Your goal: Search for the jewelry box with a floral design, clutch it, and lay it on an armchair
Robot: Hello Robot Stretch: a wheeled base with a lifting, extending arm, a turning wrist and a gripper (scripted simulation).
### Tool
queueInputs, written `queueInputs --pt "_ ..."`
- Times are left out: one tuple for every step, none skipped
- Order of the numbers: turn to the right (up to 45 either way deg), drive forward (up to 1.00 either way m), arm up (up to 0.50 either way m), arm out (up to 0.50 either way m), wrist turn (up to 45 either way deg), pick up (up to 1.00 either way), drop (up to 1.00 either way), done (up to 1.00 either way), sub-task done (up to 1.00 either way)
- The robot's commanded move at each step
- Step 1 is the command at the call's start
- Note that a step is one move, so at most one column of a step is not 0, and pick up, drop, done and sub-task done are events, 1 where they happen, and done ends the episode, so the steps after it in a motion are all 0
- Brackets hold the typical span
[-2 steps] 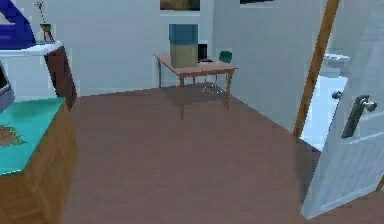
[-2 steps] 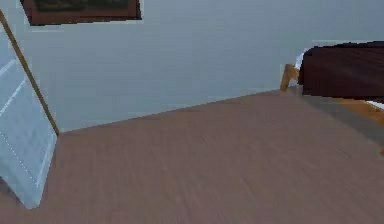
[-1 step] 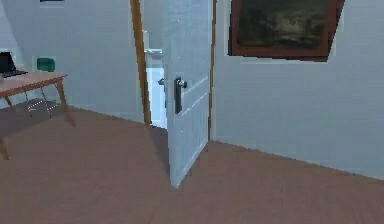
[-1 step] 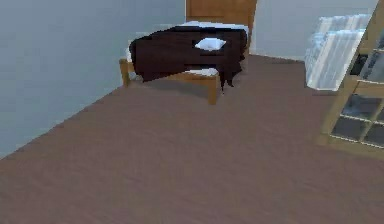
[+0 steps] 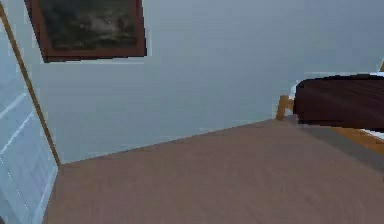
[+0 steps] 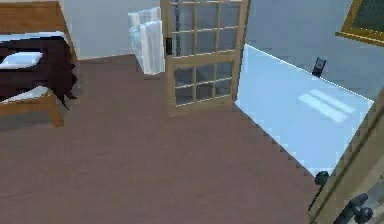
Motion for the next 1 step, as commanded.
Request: queueInputs --pt "45.0 0.00 0.00 0.00 0.0 0.00 0.00 0.00 0.00"
